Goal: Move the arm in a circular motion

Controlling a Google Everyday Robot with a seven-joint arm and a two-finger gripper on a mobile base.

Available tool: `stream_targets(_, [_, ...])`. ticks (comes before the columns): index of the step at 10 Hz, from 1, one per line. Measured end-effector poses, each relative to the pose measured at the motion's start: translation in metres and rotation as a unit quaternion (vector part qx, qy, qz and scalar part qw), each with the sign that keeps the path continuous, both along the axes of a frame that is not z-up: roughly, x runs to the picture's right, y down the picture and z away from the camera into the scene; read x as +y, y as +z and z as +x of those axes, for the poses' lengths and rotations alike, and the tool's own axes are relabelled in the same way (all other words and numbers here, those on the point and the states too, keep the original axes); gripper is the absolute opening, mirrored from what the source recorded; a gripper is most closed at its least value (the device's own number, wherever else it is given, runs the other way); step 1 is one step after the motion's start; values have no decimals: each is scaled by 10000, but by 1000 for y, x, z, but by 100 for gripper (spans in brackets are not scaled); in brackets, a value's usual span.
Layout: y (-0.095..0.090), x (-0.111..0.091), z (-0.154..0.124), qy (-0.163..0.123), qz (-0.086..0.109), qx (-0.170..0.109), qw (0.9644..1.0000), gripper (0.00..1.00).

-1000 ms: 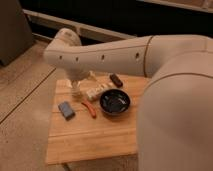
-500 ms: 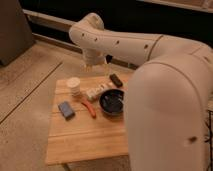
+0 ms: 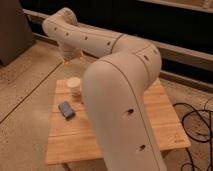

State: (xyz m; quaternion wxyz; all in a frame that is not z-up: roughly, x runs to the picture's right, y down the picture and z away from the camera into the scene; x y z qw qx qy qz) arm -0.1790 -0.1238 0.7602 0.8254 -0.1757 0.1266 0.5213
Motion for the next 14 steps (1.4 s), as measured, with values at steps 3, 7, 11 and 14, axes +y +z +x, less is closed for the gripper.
stream_targets(3, [-16,33,-45,-637,17,-364,9973,65])
stream_targets(7, [-35,95,-20,-334,80,-288,9990,65])
stream_targets(11, [-32,123,68,663,25,275,9974,65])
stream_targets(14, [-9,101,96,944,-40,574,9939,65])
